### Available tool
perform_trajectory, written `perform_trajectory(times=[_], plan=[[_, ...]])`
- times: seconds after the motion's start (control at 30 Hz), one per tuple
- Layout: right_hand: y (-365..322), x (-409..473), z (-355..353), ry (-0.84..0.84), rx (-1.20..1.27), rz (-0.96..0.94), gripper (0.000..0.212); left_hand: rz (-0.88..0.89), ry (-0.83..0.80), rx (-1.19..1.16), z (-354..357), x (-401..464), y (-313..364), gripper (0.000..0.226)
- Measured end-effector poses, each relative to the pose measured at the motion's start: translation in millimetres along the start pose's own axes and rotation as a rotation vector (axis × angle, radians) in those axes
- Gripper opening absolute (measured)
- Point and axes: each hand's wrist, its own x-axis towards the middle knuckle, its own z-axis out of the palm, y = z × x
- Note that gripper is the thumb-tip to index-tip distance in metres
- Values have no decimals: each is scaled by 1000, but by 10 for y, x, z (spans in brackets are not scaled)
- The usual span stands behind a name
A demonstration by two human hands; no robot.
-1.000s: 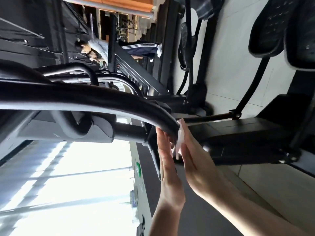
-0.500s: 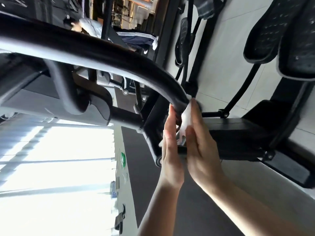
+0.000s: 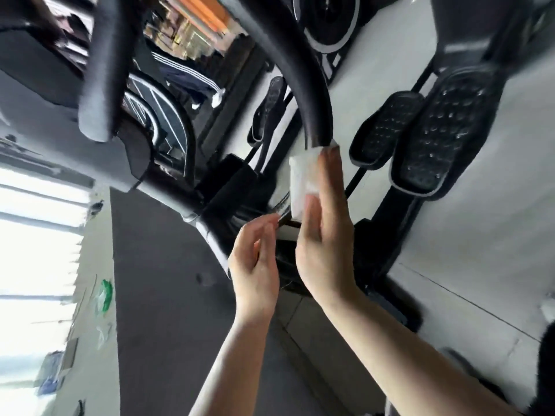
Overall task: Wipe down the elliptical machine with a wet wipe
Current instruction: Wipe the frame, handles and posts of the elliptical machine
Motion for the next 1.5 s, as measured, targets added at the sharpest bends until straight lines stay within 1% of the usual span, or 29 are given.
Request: perform_trajectory(times=[0.03,0.07,0.1,0.13,0.2,0.27,0.3,0.4,0.53,0.6,0.63,0.67,0.7,0.77,0.8,0.87,0.9,0.93,1.0,1.03,1.1,1.2,1.3,1.37,1.4,1.5], plan=[[-9,61,6,-1,-50,-67,50,-9,37,-80,-471,218,-83,16],[-10,146,-50,-18,-145,-166,48,-78,38,-249,-517,77,-91,16],[53,266,-144,-53,-285,-347,45,-52,93,-274,-606,77,-56,16],[88,399,-268,-73,-441,-472,42,-46,87,-320,-687,79,-58,16],[216,559,-499,-149,-767,-704,44,-61,73,-306,-584,69,17,20],[260,550,-656,-228,-1090,-836,52,-55,63,-372,-587,45,-36,21],[259,511,-678,-276,-1210,-853,54,-53,56,-409,-616,52,-76,21],[192,298,-478,-440,-1387,-803,57,-69,71,-415,-590,-2,-110,21],[86,138,-135,-767,-1485,-711,53,-69,100,-357,-652,-39,-174,19],[-25,212,-87,-903,-1546,-726,47,-50,124,-277,-736,-63,-233,17],[-71,290,-89,-927,-1567,-777,41,-41,143,-235,-774,-80,-289,16],[-147,389,-114,-909,-1618,-826,35,-26,160,-188,-811,-95,-359,15],[-260,495,-155,-869,-1710,-854,33,0,175,-137,-844,-117,-443,15],[-475,753,-262,-739,-1942,-947,48,72,195,-6,-891,-159,-645,19],[-584,867,-316,-682,-2059,-979,52,94,198,62,-891,-181,-760,24],[-741,976,-377,-583,-2197,-1025,50,68,211,132,-848,-247,-940,25],[-739,952,-353,-601,-2234,-1000,49,49,222,130,-826,-286,-995,25],[-670,893,-310,-647,-2212,-994,44,43,236,120,-818,-317,-1031,27],[-405,707,-194,-748,-2031,-926,29,34,255,98,-817,-364,-1098,31],[-292,576,-88,-776,-1932,-869,28,28,259,89,-825,-384,-1129,32],[-89,324,147,-839,-1794,-773,31,61,266,101,-859,-411,-1200,30],[97,46,454,-986,-1652,-766,48,137,286,137,-953,-353,-1306,26],[68,10,497,-1090,-1611,-788,63,157,309,147,-1038,-290,-1377,28],[16,128,436,-1117,-1656,-864,65,181,332,150,-1034,-264,-1449,22],[-46,209,357,-1099,-1672,-920,59,189,348,159,-1032,-281,-1460,19],[-315,597,71,-1082,-1867,-1037,21,139,374,106,-1008,-243,-1364,16]])
